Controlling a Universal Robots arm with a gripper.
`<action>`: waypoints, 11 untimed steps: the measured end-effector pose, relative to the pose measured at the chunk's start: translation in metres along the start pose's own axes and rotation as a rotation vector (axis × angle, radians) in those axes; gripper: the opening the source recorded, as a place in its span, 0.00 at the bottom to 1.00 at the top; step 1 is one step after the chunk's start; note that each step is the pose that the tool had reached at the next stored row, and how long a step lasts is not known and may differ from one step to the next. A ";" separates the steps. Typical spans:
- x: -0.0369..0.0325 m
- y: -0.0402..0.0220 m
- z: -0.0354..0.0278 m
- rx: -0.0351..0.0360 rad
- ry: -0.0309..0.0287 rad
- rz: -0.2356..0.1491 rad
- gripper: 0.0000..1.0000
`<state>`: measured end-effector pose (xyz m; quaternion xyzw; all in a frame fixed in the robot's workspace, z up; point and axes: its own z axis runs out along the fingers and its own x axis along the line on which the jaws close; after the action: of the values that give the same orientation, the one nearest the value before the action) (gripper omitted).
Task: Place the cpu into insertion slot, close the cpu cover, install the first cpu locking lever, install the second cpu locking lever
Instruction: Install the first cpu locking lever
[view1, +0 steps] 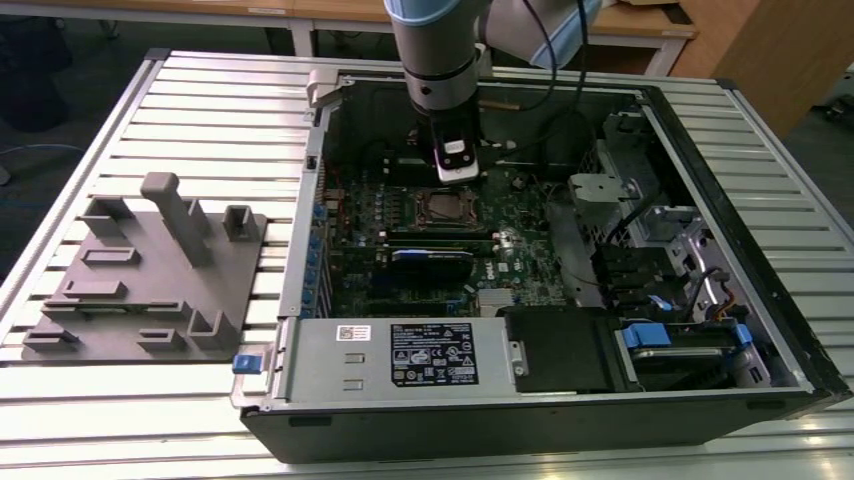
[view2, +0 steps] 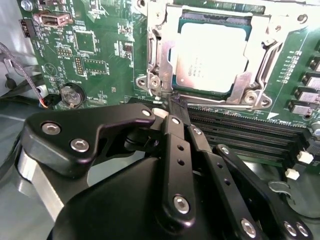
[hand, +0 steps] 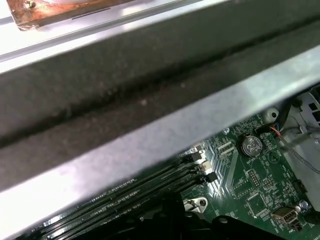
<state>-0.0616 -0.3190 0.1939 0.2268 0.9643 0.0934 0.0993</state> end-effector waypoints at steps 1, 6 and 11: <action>0.0000 0.0000 0.0000 0.0004 -0.0002 0.000 0.11; -0.0008 0.0014 -0.0057 0.0006 -0.0003 0.000 0.11; 0.0011 0.0050 -0.0052 0.0005 -0.0003 0.000 0.11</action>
<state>-0.0616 -0.3148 0.1998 0.2268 0.9644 0.0931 0.0994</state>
